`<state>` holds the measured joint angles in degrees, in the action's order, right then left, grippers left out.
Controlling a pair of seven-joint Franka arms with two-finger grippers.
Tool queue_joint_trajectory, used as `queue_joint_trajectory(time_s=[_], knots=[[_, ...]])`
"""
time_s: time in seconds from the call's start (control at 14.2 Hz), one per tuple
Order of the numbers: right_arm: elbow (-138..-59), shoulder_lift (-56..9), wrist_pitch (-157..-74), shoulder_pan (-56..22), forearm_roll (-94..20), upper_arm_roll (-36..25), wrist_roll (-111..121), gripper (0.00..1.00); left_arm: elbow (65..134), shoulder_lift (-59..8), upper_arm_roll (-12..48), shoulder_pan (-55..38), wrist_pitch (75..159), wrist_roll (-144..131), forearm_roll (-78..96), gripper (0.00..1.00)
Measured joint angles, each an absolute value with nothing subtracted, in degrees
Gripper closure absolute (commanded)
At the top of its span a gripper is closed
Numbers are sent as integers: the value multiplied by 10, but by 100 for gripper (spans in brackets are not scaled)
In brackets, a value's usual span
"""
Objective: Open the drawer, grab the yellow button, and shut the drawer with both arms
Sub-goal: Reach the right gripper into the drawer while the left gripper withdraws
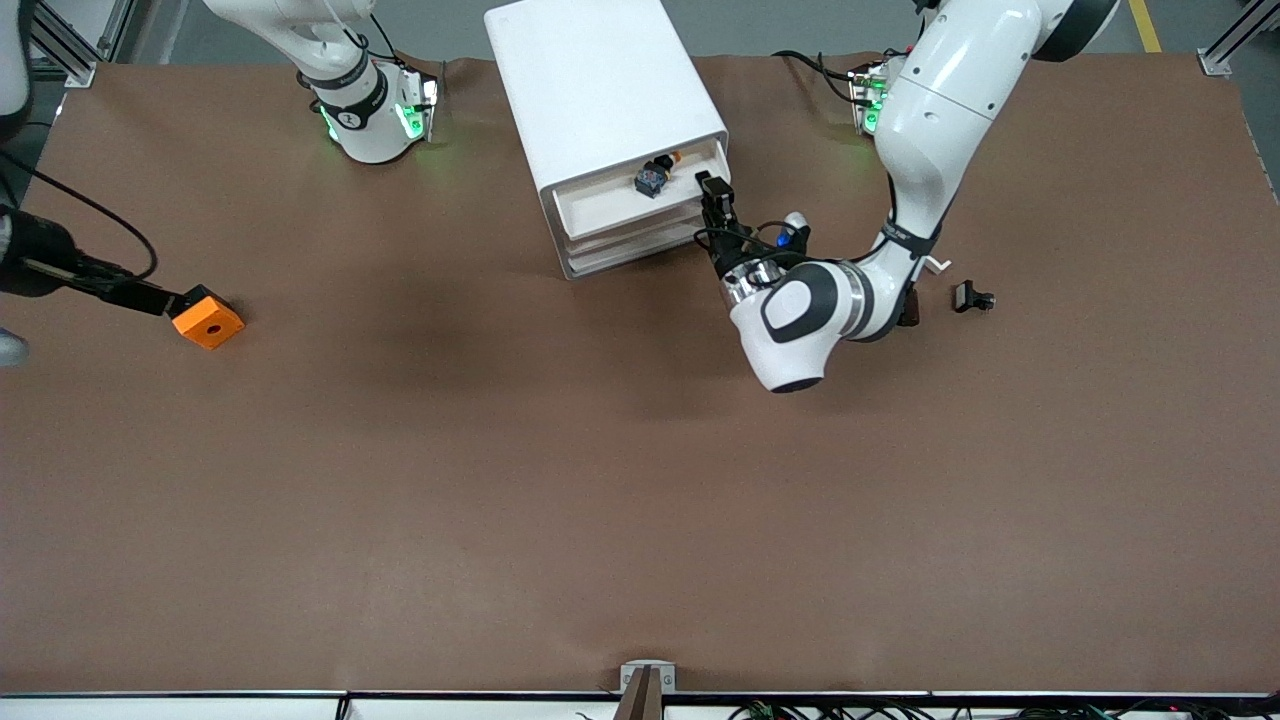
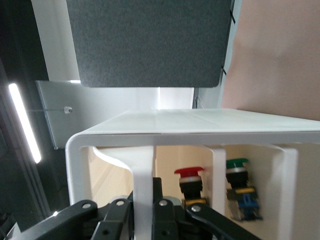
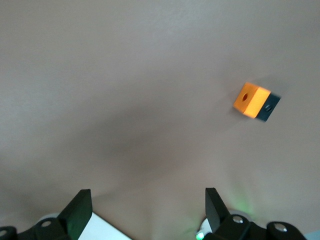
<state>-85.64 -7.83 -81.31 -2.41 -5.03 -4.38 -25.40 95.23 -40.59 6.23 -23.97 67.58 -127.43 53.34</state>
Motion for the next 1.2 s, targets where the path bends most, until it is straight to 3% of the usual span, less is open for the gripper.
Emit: queue_joint_trajectory(time_s=[0.64,0.78,0.85,0.92,0.99,1.2], knots=[[-853,-82,-863,-235,-65,-41,-628,0,932,-406,62,-174,684,-1271,533,86],[-854,-90,-890,-263,-83,-41,-695,0,931,-406,62,-168,684,-1270,533,81],[-854,-96,-905,-274,-86,-41,-719,0,931,-406,62,-167,684,-1270,533,71],[-855,-104,-918,-284,-87,-41,-738,0,931,-406,62,-167,684,-1269,533,41],[-855,-112,-933,-295,-88,-41,-760,0,931,-406,62,-167,684,-1269,533,0],[-857,-144,-993,-332,-95,-41,-841,0,928,-406,62,-165,684,-1257,533,0]])
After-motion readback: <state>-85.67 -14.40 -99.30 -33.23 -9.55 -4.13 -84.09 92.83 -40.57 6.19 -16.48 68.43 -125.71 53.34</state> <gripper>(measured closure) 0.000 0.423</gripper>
